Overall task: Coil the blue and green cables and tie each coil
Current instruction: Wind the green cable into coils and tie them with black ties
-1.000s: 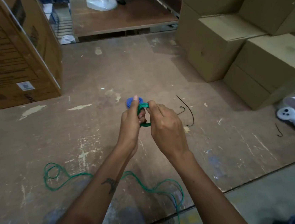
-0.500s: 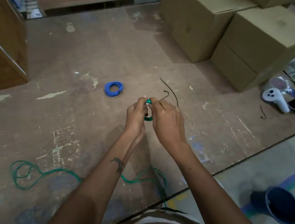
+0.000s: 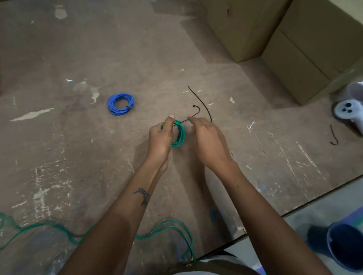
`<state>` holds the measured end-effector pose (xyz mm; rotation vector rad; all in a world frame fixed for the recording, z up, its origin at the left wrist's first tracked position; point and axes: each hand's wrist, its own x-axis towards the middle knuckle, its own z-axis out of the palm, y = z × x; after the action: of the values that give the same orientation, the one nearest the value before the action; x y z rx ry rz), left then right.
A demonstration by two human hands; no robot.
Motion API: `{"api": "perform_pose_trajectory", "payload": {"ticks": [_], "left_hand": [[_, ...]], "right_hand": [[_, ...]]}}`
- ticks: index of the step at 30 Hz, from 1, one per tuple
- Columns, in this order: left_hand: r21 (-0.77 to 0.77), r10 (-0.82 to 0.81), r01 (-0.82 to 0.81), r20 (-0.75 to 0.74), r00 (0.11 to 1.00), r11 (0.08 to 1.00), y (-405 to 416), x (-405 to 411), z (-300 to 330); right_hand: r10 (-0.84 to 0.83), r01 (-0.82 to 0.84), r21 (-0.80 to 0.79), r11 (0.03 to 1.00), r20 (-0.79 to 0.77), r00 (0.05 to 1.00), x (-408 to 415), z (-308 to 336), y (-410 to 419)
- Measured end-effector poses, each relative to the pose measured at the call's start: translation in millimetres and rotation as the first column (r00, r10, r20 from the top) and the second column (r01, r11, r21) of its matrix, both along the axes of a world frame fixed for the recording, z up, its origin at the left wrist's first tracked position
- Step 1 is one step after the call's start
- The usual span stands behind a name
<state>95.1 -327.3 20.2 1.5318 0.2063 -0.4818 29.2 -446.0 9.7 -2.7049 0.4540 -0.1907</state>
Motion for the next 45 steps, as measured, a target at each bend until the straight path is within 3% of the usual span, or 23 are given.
{"api": "perform_pose_trajectory", "payload": {"ticks": [4,10,15,17,20,23,26,28,31,35,37,42,45], "left_hand": [[0.024,-0.010,0.011,-0.023,1.000,1.000,-5.2,8.7,-5.5],[0.039,-0.011,0.013,-0.051,0.999,0.999,-5.5,22.0,-6.7],[0.022,0.019,-0.018,-0.038,0.999,1.000,-6.3,24.2,-7.2],[0.017,0.050,-0.049,-0.028,0.998,0.999,-7.1,22.6,-5.9],[-0.030,0.119,-0.119,-0.021,0.993,0.992,-5.9,21.9,-6.3],[-0.055,0.168,-0.169,-0.009,0.986,0.984,-4.4,22.3,-6.0],[-0.039,0.171,-0.171,0.002,0.985,0.984,-3.8,19.5,0.1],[-0.025,0.155,-0.155,0.012,0.988,0.988,-3.1,14.9,4.7],[-0.045,0.140,-0.139,0.020,0.990,0.989,-2.1,6.3,11.2],[-0.137,0.120,-0.117,0.015,0.993,0.984,2.2,-4.9,25.8],[-0.104,0.109,-0.103,0.044,0.993,0.989,7.0,-10.3,32.2],[-0.010,0.087,-0.086,0.100,0.991,0.996,20.3,-22.3,33.6],[-0.052,0.072,-0.068,0.074,0.995,0.996,27.4,-32.1,37.0]], "right_hand": [[0.067,-0.073,-0.130,0.989,-0.049,0.997,25.6,-15.8,-20.4],[0.070,-0.084,-0.097,0.992,-0.135,0.988,46.4,-28.1,-29.9],[0.091,-0.104,-0.124,0.987,-0.106,0.990,48.9,-26.3,-33.5],[0.067,-0.069,-0.053,0.996,-0.047,0.997,49.1,-30.3,-35.2],[-0.011,-0.014,0.200,0.980,0.126,0.992,45.4,-27.9,-31.0],[-0.175,0.022,0.498,0.867,0.263,0.949,39.0,-17.8,-22.5],[-0.324,-0.053,0.817,0.574,0.286,0.902,31.5,-0.9,-11.9],[-0.363,-0.162,0.900,0.404,0.321,0.875,23.6,14.3,-1.5],[-0.350,-0.238,0.918,0.317,0.347,0.870,9.0,27.4,15.7],[-0.271,-0.251,0.895,0.367,0.362,0.892,-5.7,32.4,31.2],[-0.269,-0.217,0.880,0.423,0.350,0.897,-11.5,35.7,35.5],[-0.266,-0.144,0.804,0.576,0.352,0.898,-21.2,42.0,44.6],[-0.198,-0.166,0.675,0.719,0.428,0.882,-26.7,48.4,47.7]]}}
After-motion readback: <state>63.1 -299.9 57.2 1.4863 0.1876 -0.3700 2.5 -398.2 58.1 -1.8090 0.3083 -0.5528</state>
